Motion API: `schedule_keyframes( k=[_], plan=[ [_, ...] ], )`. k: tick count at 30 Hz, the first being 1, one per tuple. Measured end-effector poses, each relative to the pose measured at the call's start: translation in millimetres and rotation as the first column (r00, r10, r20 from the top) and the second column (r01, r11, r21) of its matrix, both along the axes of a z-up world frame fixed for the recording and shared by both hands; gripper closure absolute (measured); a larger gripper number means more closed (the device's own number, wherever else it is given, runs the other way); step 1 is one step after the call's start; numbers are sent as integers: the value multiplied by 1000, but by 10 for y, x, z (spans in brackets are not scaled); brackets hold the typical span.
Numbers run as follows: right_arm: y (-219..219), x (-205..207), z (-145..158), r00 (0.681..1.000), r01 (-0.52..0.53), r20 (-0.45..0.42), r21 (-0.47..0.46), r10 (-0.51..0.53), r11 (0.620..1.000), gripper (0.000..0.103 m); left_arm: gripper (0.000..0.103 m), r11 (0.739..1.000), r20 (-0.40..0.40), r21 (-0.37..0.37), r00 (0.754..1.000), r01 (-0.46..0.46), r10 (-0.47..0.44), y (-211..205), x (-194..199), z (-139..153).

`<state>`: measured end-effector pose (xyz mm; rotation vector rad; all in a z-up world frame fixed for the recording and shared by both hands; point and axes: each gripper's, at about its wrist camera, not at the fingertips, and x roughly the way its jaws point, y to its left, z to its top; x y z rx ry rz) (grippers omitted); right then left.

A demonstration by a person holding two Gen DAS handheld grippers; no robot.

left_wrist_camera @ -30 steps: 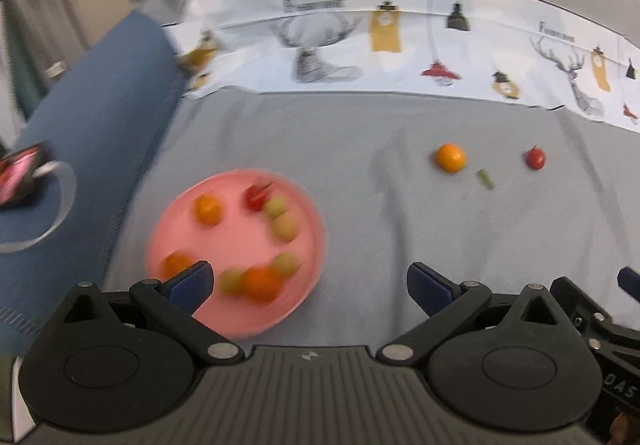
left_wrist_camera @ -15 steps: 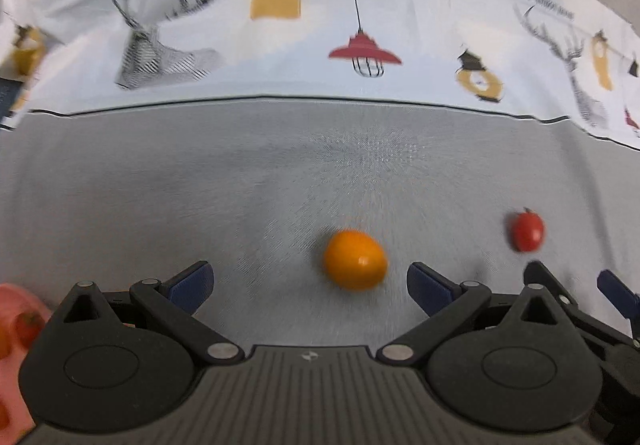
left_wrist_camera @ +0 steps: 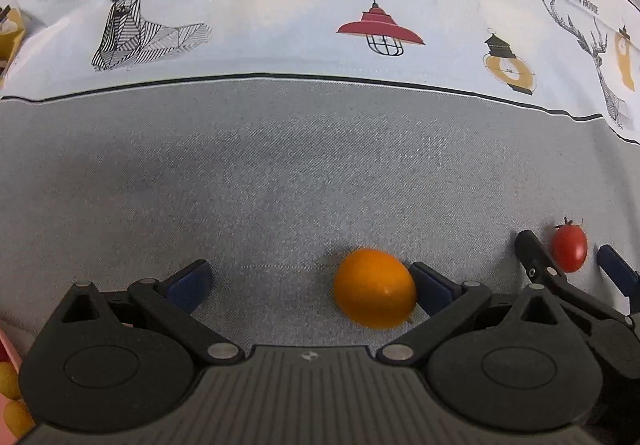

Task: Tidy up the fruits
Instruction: 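Grasp the orange with the left gripper while the right grasps the red cherry tomato, then carry the orange and cherry tomato over the pink plate with both grippers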

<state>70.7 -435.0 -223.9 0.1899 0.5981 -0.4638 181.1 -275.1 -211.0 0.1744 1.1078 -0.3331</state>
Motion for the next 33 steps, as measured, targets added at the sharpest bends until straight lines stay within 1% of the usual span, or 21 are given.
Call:
schedule_keyframes(
  k=[1,2,3,4,5,7,9,10,11,12,16,20,23,27,30,33],
  plan=[
    [9,-13,14,1000,-3,4,-2,3,1000,8,8,1000,-3,-1,1000,-16,16,16,-11,31],
    [9,-13,14,1000,-3,4,-2,3,1000,20,28,999,7,-13,999,-33,33,33,-46,81],
    [32,-46,38,1000,-14,20,-15,15,1000,64,44,999,25,-18,999,-31,32,29,-94,147],
    [60,-57,63,999,-43,27,-23,43,999,73,60,1000,28,-18,999,-18,18,14,-115,197],
    [90,-55,77,998,-60,20,-28,61,998,73,60,1000,16,-20,1000,-19,20,15,-115,230],
    [115,-74,81,998,-61,25,-21,61,998,73,60,998,-5,-49,999,-38,37,59,-130,295],
    [109,-109,126,998,-58,25,-8,58,998,73,60,998,12,-53,1000,-19,20,94,-202,409],
    [115,-218,242,998,-49,42,5,49,999,73,60,998,22,-54,1000,-14,15,118,-246,468],
    [115,-218,242,998,-49,42,5,49,999,73,60,998,32,-56,999,-7,8,158,-304,544],
    [136,-287,305,997,-52,50,5,52,999,73,60,998,39,-55,999,1,1,196,-361,612],
    [339,-723,592,994,-84,75,23,82,996,73,60,999,48,-32,999,10,-9,424,-687,917],
    [692,-1239,856,985,-163,70,58,159,985,73,60,1000,54,10,999,5,-6,748,-1080,1222],
    [1000,-1618,1058,971,-230,78,65,225,971,73,60,999,74,33,997,-1,-1,1037,-1395,1450],
    [1374,-2025,1331,949,-307,103,103,297,946,73,60,999,99,47,995,-16,11,1446,-1813,1712],
    [1637,-2249,1522,928,-364,129,121,349,924,73,60,998,132,51,991,-34,27,1767,-2134,1872],
    [1911,-2439,1702,900,-425,155,111,406,899,73,60,997,157,52,986,-58,49,2047,-2406,1969]
  ],
)
